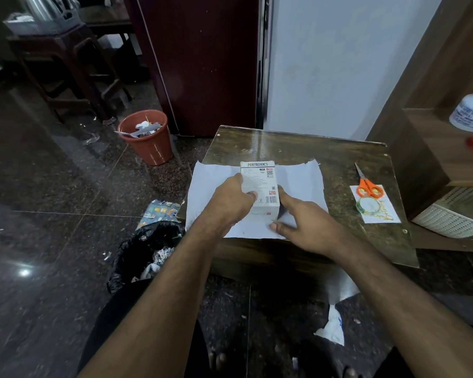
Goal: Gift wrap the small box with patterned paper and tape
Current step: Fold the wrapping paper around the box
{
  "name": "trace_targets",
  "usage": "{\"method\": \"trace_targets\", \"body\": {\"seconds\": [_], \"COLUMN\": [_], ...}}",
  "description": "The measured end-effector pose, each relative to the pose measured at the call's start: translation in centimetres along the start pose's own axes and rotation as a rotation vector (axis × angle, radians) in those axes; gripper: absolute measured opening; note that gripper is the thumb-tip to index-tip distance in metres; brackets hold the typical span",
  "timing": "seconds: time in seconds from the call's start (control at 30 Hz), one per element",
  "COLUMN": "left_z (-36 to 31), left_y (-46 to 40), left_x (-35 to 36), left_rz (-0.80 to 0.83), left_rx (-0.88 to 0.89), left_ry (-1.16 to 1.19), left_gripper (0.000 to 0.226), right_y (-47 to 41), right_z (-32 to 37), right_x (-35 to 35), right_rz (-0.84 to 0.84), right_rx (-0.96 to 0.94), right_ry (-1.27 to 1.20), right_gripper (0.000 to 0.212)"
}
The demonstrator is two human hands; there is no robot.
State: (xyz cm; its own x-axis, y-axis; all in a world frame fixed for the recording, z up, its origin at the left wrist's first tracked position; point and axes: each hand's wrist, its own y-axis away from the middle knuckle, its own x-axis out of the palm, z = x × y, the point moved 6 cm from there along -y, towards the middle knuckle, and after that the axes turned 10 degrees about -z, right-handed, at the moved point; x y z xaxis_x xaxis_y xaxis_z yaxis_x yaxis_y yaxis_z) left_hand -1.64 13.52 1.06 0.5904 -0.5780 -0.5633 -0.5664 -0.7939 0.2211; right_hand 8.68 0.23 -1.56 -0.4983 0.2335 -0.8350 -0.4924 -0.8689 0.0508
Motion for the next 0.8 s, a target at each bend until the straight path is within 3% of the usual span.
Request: {"method": "trace_targets", "body": {"seconds": [0.13,0.2,0.27,0.33,0.43,0.5,0.63,0.73,0.8], "left_z": [0.1,-0.1,-0.5,-0.8,-0.9,-1.0,-1.1,-0.9,-0.9], "left_y": [-0.1,0.0,0.0,-0.1,-0.1,0.1,0.4,0.6,0.6], "left_x": [0.0,0.0,0.0,-0.1,0.0,-0.1,-0.3,-0.3,-0.3], "left_rz": [-0.015,-0.022,-0.032,-0.059,-0.061,-0.063,-0.029,0.013,0.020], "left_rx": [-0.016,0.006,0.063,0.103,0.080,0.073,0.063,0.040,0.031], "left_ry": [0.030,0.051,0.036,-0.043,-0.078,-0.087,0.011,0.115,0.149], "left_gripper": [0.037,0.052,0.075,0.071,0.061,0.061,0.057,0.057,0.057], "right_y": [0.2,0.4,0.6,0.9,1.3,1.5,1.3,0.4,0.0], "right_z": [0.3,0.2,0.0,-0.7,-2.5,-3.5,-4.0,-4.1,-3.1], "right_x": [-0.2,-1.0,-2.6,-4.4,-4.7,-4.5,-4.4,-4.5,-4.8], "right_rz": [0.013,-0.045,-0.209,-0.393,-0.436,-0.383,-0.340,-0.375,-0.353], "right_rx": [-0.031,-0.044,-0.005,0.080,0.276,0.394,0.559,0.565,0.484], "right_ry": [-0.049,-0.027,0.058,0.162,0.197,0.056,-0.410,-0.806,-0.876], "right_gripper": [0.075,0.072,0.069,0.063,0.068,0.072,0.054,0.073,0.071]}}
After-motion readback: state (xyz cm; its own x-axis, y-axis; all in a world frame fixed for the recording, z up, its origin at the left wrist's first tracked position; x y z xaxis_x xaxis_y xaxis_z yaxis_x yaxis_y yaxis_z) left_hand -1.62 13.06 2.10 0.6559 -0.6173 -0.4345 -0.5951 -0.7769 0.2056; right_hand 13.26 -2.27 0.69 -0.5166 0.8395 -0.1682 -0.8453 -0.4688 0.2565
